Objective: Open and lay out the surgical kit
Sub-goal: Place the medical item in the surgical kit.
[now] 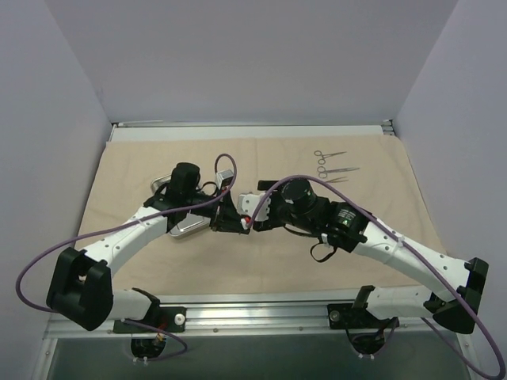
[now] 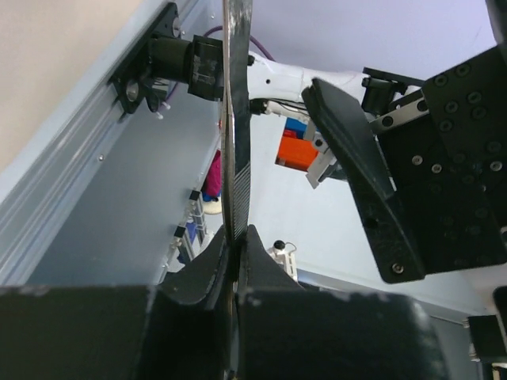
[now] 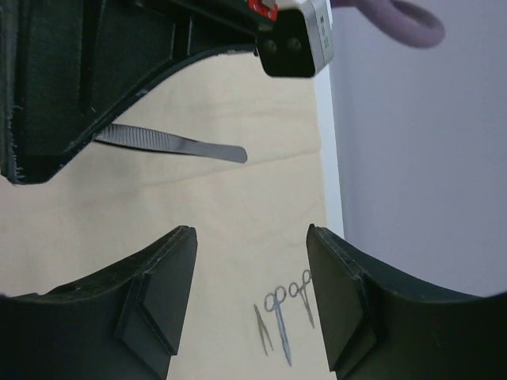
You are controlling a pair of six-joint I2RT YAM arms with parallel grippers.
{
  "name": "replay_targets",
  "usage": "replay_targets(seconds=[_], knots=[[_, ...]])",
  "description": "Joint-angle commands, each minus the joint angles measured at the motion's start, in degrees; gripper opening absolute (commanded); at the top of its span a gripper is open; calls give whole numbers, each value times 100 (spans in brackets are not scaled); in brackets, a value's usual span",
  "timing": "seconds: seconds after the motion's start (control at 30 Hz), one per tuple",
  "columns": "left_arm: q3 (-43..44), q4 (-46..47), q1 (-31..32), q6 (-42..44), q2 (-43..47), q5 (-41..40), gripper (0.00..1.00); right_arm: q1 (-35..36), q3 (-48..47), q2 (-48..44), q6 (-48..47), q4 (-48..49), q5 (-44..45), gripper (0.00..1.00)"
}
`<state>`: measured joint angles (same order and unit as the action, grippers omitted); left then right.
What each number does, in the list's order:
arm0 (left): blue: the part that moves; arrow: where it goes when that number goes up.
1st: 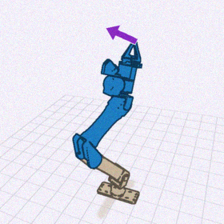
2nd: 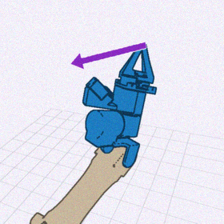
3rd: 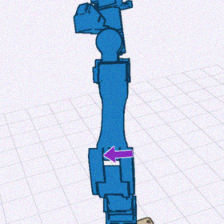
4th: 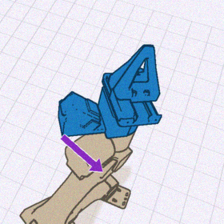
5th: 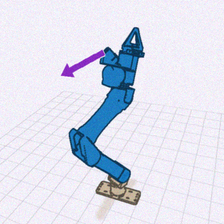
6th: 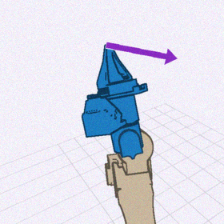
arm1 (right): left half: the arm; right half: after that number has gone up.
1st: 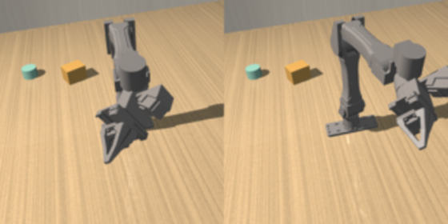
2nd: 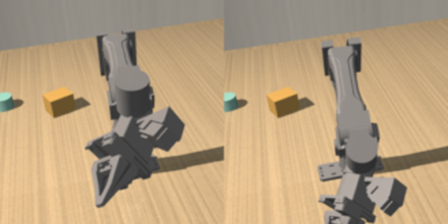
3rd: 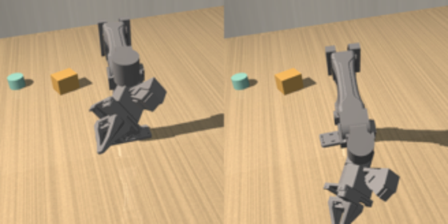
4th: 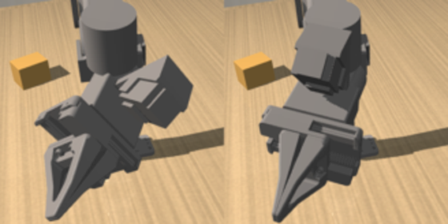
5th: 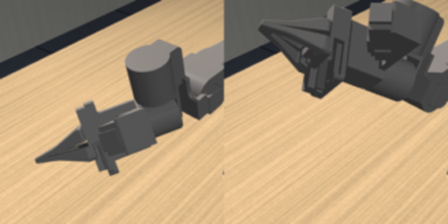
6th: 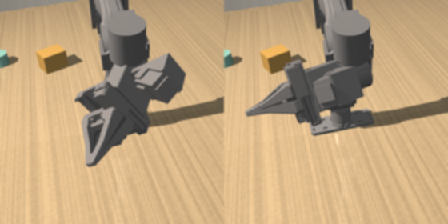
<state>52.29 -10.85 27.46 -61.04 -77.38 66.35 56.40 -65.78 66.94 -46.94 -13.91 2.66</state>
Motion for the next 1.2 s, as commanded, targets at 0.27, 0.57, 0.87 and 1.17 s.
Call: replay_targets(seconds=[0.27, 0.57, 0.87, 1.17], knots=[[-325, 2166, 224, -1604, 505, 343, 2, 811, -49, -5, -1089, 91, -19, 60], [-281, 2193, 277, -1666, 496, 458, 2, 908, 126, 91, -1564, 380, 130, 57], [-421, 2350, 365, -1833, 716, 432, 2, 908, 355, 83, -1871, 600, 16, 44], [-659, 2860, 304, -2105, 725, 388, 47, 899, -5, 311, -1442, 337, -55, 0]])
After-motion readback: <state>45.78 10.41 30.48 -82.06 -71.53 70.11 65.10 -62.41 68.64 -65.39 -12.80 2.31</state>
